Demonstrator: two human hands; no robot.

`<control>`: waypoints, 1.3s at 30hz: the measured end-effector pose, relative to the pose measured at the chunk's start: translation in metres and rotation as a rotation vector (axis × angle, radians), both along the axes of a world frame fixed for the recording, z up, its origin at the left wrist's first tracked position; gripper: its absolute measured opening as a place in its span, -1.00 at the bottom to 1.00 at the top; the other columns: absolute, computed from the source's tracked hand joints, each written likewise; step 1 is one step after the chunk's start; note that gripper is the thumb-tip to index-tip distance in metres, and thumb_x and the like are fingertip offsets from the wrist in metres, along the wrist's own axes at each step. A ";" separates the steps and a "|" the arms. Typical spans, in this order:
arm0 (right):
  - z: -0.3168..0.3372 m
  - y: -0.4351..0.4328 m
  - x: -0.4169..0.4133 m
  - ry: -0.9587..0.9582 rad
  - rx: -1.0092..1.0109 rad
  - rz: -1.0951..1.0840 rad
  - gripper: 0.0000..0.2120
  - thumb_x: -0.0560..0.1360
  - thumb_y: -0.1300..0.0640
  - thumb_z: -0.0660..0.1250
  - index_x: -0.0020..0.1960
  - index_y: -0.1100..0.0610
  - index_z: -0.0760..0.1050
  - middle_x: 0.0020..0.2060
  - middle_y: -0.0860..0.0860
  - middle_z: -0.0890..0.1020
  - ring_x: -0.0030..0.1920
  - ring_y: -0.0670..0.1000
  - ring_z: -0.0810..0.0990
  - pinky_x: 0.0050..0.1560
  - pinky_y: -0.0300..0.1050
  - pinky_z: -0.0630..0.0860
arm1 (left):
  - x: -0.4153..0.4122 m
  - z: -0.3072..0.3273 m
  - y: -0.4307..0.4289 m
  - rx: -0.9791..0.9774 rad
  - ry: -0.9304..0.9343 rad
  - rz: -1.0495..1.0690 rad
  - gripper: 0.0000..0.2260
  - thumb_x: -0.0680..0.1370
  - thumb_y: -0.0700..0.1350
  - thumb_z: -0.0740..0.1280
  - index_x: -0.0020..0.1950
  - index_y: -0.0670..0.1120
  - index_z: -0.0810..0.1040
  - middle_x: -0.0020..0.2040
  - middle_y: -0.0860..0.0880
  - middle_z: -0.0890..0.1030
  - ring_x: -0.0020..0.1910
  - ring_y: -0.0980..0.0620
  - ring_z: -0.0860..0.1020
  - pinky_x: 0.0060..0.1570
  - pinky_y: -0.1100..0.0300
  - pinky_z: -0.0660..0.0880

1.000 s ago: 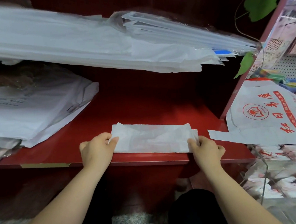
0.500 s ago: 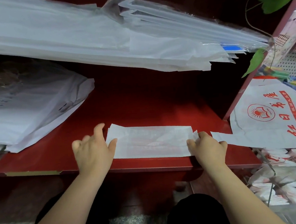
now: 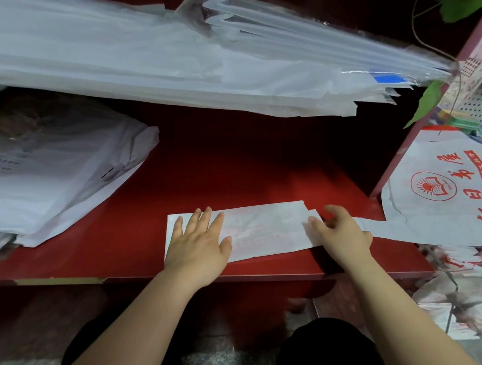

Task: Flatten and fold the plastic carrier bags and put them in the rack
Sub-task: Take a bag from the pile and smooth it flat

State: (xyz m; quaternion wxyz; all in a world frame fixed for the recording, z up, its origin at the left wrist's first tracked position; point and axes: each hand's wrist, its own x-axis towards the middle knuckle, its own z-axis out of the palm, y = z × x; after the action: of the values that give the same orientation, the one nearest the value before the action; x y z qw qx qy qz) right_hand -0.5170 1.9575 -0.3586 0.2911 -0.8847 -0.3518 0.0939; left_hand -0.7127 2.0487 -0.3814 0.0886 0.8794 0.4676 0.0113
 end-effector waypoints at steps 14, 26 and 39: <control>-0.019 0.031 -0.055 -0.325 -0.286 0.779 -0.45 0.61 -0.14 -0.07 0.51 0.08 -0.07 0.51 0.00 -0.10 0.49 -0.07 -0.15 0.40 -0.21 -0.28 | 0.002 0.002 -0.001 -0.047 -0.005 0.048 -0.53 0.63 0.05 -0.11 0.52 0.02 -0.15 0.53 0.00 -0.18 0.49 0.05 -0.22 0.41 -0.04 -0.28; -0.012 0.014 0.002 -0.366 -0.398 0.529 -0.53 0.63 -0.03 -0.07 0.51 0.01 -0.07 0.51 -0.02 -0.08 0.50 -0.01 -0.13 0.43 -0.06 -0.23 | -0.036 0.007 0.023 -0.091 -0.038 -0.051 -0.56 0.63 0.08 -0.10 0.51 0.09 -0.07 0.53 0.08 -0.15 0.48 0.14 -0.21 0.41 0.10 -0.27; -0.017 0.018 -0.016 -0.579 0.277 0.384 -0.75 0.35 0.28 0.34 0.02 0.33 0.53 -0.09 0.24 0.59 -0.26 0.24 0.59 -0.30 -0.04 0.48 | -0.080 -0.032 -0.013 0.466 -0.477 -0.357 -0.75 0.40 0.01 0.17 0.06 0.04 0.41 -0.07 0.09 0.43 -0.11 0.06 0.38 -0.11 0.23 0.29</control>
State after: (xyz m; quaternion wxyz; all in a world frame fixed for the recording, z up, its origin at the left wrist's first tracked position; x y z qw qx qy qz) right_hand -0.5327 1.9753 -0.3752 0.2736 -0.7448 -0.5884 -0.1556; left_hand -0.7924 2.0356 -0.4132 -0.0070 0.9163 0.2582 0.3061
